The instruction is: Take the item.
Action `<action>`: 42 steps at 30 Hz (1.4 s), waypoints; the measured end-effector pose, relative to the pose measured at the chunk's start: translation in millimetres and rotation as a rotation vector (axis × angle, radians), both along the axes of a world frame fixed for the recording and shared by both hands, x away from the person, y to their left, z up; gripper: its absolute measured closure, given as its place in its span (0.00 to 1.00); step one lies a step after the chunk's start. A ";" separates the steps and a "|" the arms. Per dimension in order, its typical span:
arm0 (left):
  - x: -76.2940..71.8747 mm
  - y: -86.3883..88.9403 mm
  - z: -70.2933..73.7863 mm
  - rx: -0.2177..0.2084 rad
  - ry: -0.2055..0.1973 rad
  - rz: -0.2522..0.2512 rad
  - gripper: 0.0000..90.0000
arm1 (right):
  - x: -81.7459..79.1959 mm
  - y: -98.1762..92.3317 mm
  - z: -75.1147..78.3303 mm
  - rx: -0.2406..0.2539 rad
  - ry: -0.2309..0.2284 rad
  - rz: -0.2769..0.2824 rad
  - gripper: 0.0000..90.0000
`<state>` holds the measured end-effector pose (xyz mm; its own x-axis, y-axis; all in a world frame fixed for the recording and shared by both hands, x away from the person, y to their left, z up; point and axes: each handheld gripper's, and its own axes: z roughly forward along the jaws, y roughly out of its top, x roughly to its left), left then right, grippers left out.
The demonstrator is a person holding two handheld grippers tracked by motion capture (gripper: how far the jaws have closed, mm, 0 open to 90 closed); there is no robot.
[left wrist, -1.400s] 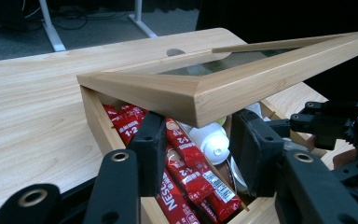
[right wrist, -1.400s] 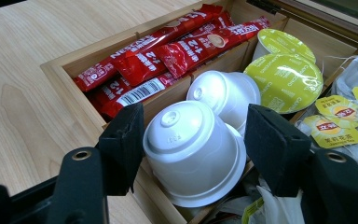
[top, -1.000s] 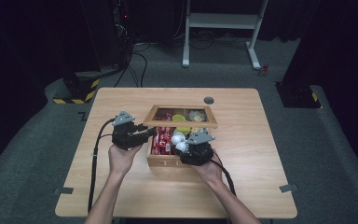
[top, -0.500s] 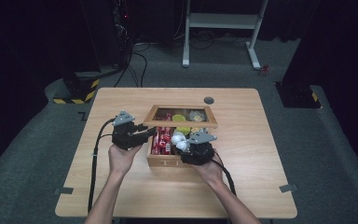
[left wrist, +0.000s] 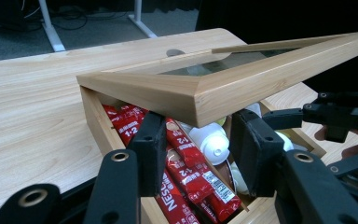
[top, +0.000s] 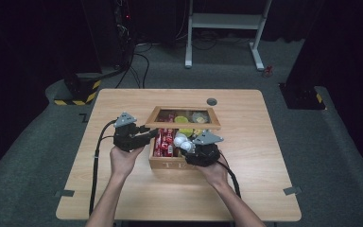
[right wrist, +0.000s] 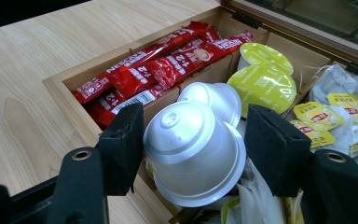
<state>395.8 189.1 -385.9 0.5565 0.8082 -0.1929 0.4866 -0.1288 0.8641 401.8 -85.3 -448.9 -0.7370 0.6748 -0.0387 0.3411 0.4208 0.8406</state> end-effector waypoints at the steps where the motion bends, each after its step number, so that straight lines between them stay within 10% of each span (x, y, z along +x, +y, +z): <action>1: 0.0 0.0 0.0 -0.001 0.000 0.000 0.63 | 0.0 -0.5 0.2 0.001 0.002 -0.002 0.43; 42: 0.3 -0.1 0.5 0.004 -0.002 0.000 0.63 | -0.9 -48.7 10.5 0.026 -0.014 -0.104 0.43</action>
<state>396.1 189.0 -385.4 0.5570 0.8088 -0.1888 0.4851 -0.1322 0.8644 400.9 -134.0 -438.4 -0.6625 0.7484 -0.0303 0.3695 0.3617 0.8559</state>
